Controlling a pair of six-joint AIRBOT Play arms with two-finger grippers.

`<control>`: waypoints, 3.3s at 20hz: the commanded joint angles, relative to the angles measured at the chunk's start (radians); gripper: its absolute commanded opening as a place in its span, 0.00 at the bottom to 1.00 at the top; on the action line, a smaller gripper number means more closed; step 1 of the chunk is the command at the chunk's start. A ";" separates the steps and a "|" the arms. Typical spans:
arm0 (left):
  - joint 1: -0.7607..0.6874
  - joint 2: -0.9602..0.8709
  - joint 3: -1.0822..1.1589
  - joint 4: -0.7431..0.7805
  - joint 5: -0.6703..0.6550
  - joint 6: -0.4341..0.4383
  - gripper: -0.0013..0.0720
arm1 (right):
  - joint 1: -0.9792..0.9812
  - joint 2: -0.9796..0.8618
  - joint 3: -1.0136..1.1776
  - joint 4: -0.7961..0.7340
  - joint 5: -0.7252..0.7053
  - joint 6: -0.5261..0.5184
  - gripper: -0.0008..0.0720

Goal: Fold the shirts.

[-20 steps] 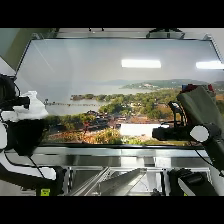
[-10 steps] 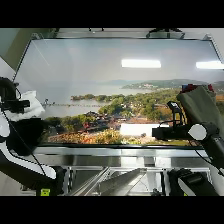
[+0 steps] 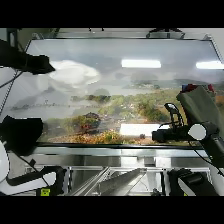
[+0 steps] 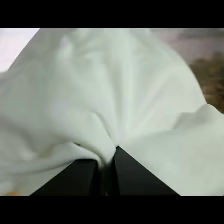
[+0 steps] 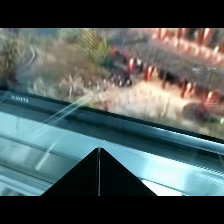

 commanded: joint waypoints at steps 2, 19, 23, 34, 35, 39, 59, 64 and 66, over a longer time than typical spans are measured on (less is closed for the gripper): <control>-0.291 0.153 -0.240 -0.083 -0.092 -0.045 0.04 | 0.001 -0.001 0.000 -0.002 0.026 -0.085 0.04; -0.336 0.288 -0.931 -0.083 -0.105 -0.040 0.95 | -0.066 -0.225 0.104 0.336 -0.038 -0.384 0.65; -0.335 0.514 -1.243 -0.121 -0.283 -0.084 0.95 | -0.056 -0.441 0.104 0.515 -0.037 -0.546 0.65; -0.465 0.604 -1.565 -0.296 -0.605 -0.116 0.95 | 0.178 -0.679 0.105 0.560 -0.299 -0.581 0.49; -0.475 0.561 -1.558 -0.296 -0.632 -0.099 0.95 | 0.190 -0.683 0.105 0.565 -0.327 -0.581 0.50; -0.548 0.405 -1.458 -0.294 -0.712 -0.061 0.80 | 0.204 -0.693 0.107 0.632 -0.416 -0.581 0.54; -0.129 0.763 -0.614 -0.355 -0.307 -0.032 0.04 | -0.130 -0.023 0.802 0.441 0.158 -0.525 0.04; -0.123 0.766 -0.374 -0.311 -0.304 -0.038 0.04 | -0.131 0.067 1.056 0.307 0.112 -0.528 0.04; -0.097 0.707 -0.244 -0.225 -0.242 -0.039 0.04 | -0.131 0.056 1.119 0.147 0.070 -0.488 0.04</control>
